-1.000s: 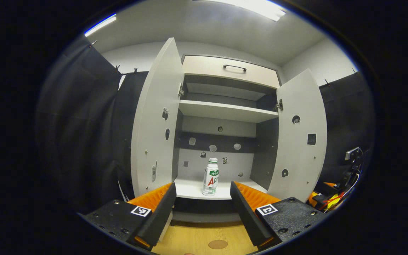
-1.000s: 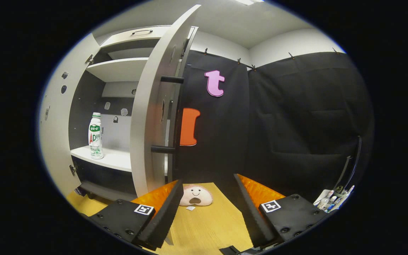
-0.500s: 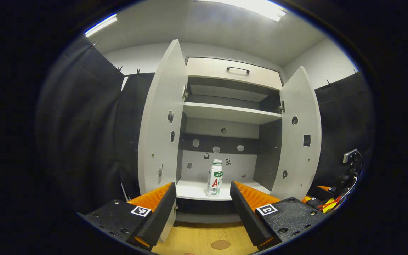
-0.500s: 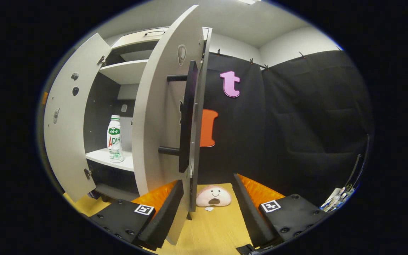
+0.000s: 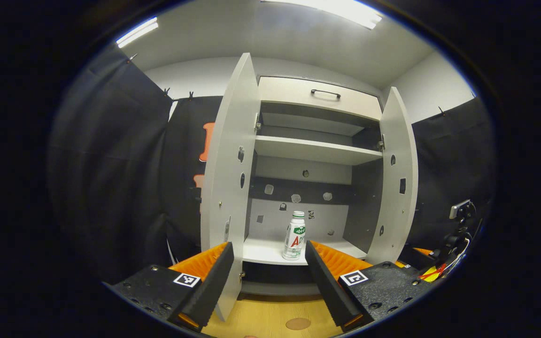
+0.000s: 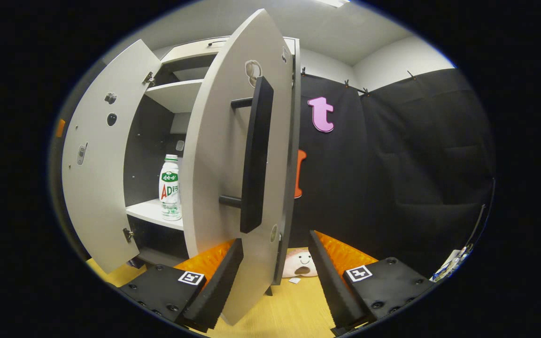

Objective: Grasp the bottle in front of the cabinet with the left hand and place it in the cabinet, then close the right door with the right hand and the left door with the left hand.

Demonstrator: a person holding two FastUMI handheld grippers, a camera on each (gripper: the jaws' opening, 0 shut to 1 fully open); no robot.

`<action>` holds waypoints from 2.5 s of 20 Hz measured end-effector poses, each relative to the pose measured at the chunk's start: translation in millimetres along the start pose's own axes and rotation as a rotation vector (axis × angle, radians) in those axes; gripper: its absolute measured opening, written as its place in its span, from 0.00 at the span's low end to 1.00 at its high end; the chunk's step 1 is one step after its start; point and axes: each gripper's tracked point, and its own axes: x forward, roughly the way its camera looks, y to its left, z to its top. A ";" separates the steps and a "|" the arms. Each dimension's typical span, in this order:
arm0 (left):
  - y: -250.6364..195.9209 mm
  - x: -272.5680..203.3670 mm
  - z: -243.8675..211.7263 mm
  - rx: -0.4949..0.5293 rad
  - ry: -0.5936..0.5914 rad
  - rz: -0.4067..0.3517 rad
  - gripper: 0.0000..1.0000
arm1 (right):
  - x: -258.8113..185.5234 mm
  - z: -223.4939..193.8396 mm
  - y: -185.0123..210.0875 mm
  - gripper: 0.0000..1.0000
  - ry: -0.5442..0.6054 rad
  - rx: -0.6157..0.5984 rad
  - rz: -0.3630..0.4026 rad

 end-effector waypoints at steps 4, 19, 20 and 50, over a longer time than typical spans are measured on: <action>16.5 -3.7 -1.3 -0.008 -0.004 0.025 0.93 | 8.8 2.3 29.5 0.87 -0.013 -0.038 0.042; 137.9 -33.1 -5.9 0.003 -0.011 0.194 0.93 | -10.0 40.7 58.8 0.96 -0.030 -0.042 0.142; 147.9 -34.0 -6.0 0.005 -0.013 0.212 0.92 | -12.9 44.7 56.2 0.96 -0.031 -0.047 0.140; 191.5 81.1 -118.4 0.091 0.162 0.150 0.95 | -62.0 128.5 -2.0 0.96 -0.109 -0.004 0.088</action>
